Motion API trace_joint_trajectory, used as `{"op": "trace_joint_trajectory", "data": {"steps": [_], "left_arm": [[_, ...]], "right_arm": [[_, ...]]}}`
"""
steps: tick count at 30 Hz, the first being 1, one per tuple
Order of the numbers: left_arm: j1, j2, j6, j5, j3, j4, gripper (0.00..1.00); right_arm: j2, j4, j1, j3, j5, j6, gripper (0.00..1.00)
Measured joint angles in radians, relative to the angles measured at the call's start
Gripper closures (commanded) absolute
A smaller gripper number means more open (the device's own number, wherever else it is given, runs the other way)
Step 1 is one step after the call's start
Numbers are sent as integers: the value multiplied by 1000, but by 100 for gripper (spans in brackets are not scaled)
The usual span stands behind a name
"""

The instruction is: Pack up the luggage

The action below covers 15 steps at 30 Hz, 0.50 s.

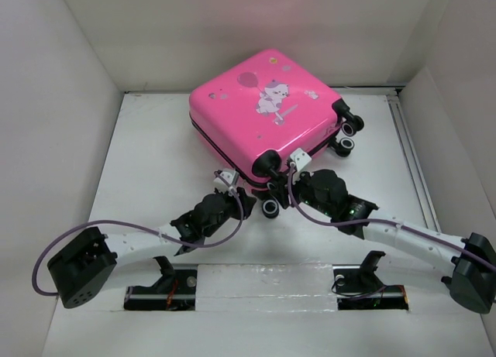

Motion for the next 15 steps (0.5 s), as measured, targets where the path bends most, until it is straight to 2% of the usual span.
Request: {"op": "trace_joint_trajectory", "data": {"steps": [4, 9, 15], "left_arm": [[0, 24, -5, 17, 1, -23, 64], [0, 53, 1, -48, 21, -37, 63], [1, 135, 50, -148, 164, -100, 60]], "right_arm": [[4, 0, 0, 1, -5, 0, 100], [7, 0, 0, 3, -9, 0, 100], [6, 0, 0, 3, -8, 0, 100]]}}
